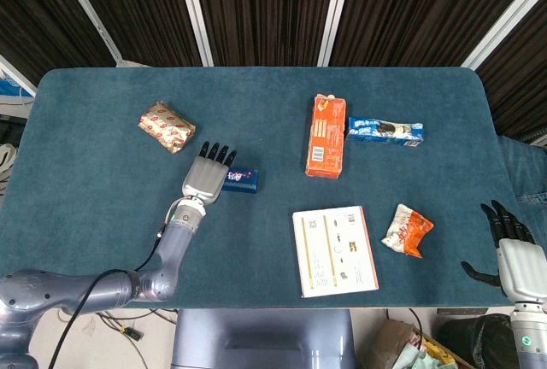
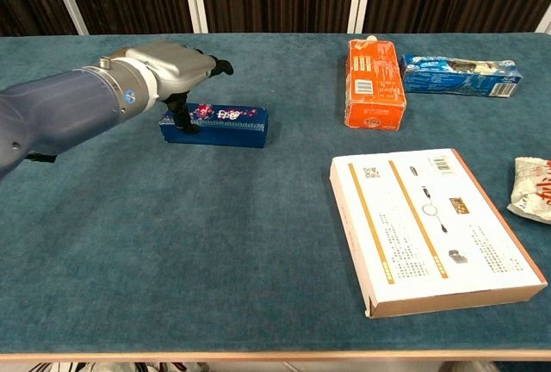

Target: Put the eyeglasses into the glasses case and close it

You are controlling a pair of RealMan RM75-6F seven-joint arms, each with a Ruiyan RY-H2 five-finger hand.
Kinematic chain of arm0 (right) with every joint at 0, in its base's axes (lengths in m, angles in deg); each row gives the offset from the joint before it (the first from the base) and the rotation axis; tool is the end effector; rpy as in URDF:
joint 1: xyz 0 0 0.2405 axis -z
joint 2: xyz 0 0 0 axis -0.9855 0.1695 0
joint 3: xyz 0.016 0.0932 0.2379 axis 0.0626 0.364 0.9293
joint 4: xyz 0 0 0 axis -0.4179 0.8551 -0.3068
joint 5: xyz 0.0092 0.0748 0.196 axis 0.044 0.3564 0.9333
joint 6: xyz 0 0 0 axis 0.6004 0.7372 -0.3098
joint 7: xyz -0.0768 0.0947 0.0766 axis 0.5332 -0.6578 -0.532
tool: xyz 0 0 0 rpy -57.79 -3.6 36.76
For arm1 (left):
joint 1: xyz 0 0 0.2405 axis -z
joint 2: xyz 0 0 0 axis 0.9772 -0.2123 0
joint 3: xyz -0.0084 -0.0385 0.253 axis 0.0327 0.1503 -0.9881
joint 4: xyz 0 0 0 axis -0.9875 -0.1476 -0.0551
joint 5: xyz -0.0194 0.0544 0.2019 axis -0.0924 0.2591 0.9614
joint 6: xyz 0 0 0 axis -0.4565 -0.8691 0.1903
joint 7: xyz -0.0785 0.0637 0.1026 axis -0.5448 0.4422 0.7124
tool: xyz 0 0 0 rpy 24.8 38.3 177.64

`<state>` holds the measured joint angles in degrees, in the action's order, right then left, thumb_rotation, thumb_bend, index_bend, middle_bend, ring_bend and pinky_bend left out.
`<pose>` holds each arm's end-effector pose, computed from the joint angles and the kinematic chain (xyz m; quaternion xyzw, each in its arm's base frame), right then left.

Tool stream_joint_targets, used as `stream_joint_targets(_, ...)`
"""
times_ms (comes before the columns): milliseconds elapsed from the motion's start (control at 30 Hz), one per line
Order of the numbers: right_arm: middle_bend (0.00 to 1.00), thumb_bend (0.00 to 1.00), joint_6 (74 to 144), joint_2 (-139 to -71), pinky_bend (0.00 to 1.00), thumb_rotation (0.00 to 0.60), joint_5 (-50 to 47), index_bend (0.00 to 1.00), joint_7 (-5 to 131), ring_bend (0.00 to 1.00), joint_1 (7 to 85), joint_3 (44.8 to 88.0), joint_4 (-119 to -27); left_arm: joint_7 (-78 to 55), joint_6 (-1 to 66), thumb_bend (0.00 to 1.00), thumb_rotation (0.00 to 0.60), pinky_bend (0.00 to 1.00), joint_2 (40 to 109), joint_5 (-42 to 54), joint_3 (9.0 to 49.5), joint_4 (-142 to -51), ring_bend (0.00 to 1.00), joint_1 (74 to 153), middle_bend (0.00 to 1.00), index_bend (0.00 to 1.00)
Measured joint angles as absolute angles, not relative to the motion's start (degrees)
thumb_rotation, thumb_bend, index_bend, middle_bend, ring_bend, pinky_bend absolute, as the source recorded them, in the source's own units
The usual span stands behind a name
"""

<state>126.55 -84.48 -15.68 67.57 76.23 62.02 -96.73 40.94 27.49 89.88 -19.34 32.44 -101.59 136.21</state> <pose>-0.3142 -0.1845 0.1634 0.5472 -0.4355 0.3633 0.6155 -0.0914 0.3826 -0.0557 -0.7778 -0.2735 -0.2401 0.5124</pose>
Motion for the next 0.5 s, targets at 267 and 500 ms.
stream_joint_targets(267, 0.05, 0.25, 127.11, -84.73, 0.16, 0.6, -16.23, 0.07, 68.01, 0.11, 76.24, 62.03, -96.32, 36.57, 37.88, 0.27, 0.6, 0.05, 78.68, -11.74, 30.23, -116.25, 0.0, 129.42, 0.05, 0.04)
stream_joint_targets(500, 0.05, 0.25, 128.31, -85.03, 0.16, 0.6, -18.43, 0.07, 68.31, 0.11, 76.16, 61.9, -95.18, 27.2, 43.36, 0.27, 0.6, 0.05, 64.08, -1.25, 24.66, -128.84, 0.0, 120.13, 0.05, 0.05)
